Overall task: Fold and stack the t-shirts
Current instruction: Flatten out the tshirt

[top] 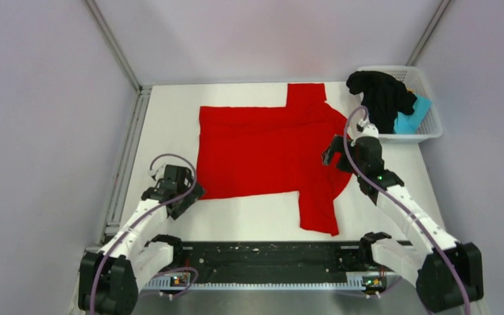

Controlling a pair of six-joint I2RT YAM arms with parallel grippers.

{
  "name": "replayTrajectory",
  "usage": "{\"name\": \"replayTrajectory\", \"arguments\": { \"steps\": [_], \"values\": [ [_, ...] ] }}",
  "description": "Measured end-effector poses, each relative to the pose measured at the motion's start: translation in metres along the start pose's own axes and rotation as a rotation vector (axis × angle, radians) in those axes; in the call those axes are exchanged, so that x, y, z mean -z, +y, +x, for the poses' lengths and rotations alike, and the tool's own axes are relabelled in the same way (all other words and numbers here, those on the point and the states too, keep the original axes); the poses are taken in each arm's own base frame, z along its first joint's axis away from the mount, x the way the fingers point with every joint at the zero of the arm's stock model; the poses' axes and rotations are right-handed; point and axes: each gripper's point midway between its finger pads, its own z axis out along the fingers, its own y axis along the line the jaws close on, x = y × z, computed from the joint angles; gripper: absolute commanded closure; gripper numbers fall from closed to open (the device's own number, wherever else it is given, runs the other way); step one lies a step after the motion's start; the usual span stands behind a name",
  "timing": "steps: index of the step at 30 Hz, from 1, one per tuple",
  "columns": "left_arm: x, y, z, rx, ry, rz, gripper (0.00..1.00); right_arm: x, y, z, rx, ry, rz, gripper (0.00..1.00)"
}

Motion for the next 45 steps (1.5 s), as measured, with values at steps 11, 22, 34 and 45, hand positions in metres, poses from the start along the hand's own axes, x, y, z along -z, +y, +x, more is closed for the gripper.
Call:
{"name": "replayTrajectory", "arguments": {
  "steps": [11, 22, 34, 45],
  "values": [
    [-0.020, -0.020, -0.004, 0.015, 0.013, 0.041, 0.40, 0.038, 0.003, -0.021, -0.035, -0.219, -0.082, 0.01],
    [-0.038, -0.046, -0.006, 0.013, 0.045, 0.103, 0.86, 0.029, -0.005, -0.015, -0.036, -0.200, -0.040, 0.01],
    [-0.037, -0.050, -0.006, -0.025, 0.049, 0.132, 1.00, 0.016, -0.016, 0.014, -0.038, -0.068, 0.019, 0.01],
    [0.008, -0.033, -0.034, 0.015, -0.152, 0.142, 1.00, 0.035, 0.011, 0.032, 0.035, 0.159, 0.026, 0.10]
  ]
}}
